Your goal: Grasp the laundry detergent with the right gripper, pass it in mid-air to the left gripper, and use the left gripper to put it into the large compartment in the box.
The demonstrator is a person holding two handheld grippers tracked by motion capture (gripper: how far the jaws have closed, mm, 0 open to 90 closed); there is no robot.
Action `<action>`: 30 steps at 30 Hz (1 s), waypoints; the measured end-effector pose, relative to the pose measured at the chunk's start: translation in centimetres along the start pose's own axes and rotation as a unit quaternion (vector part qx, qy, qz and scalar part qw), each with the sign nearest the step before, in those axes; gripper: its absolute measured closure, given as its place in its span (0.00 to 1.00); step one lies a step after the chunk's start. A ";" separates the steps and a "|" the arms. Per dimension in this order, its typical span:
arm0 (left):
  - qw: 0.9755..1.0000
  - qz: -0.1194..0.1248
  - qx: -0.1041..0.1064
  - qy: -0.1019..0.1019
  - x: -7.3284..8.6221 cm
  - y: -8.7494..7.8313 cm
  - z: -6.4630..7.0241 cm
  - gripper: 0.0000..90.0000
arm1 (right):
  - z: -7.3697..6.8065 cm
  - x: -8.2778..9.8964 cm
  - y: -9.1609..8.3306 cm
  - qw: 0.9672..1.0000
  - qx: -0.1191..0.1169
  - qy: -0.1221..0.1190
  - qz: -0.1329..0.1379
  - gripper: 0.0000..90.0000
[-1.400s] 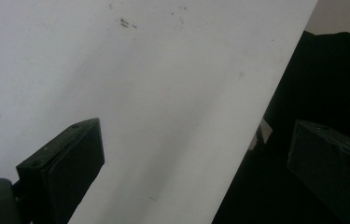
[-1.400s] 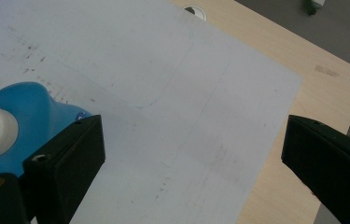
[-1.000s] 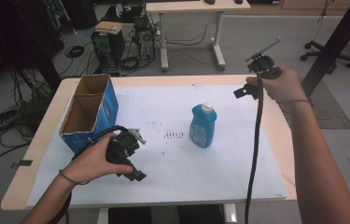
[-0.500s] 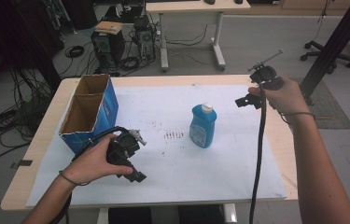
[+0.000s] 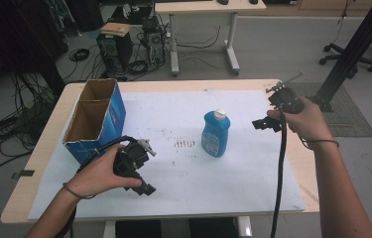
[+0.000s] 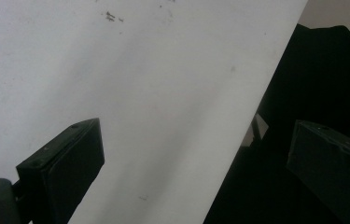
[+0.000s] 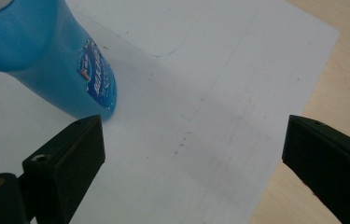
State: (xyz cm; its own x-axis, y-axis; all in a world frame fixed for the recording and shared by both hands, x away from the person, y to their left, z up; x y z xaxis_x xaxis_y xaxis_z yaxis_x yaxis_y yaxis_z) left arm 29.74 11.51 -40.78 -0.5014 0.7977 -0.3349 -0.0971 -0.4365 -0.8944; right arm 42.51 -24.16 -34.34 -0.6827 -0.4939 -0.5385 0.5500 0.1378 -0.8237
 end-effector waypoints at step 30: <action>1.000 0.000 0.005 0.002 0.4 0.1 0.3 0.05 | -3.8 4.0 1.2 1.000 -0.027 -0.005 0.010 0.07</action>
State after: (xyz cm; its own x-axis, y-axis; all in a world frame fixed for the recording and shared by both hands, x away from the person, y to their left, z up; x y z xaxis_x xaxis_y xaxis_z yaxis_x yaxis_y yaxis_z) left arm 29.27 11.68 -40.90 -0.4985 0.7993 -0.3357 -0.1056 -0.4403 -0.8916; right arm 38.59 -22.69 -38.17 -0.6664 -0.4996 -0.5535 0.5364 0.1944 -0.8212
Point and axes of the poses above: each handheld gripper's, and its own axes: y roughly forward along the jaws, x roughly out of its underside, z roughly to its right, the point moved 8 cm from there along y, roughly forward along the jaws, and after that the axes turned 9 degrees about x, right-handed, at the moved point
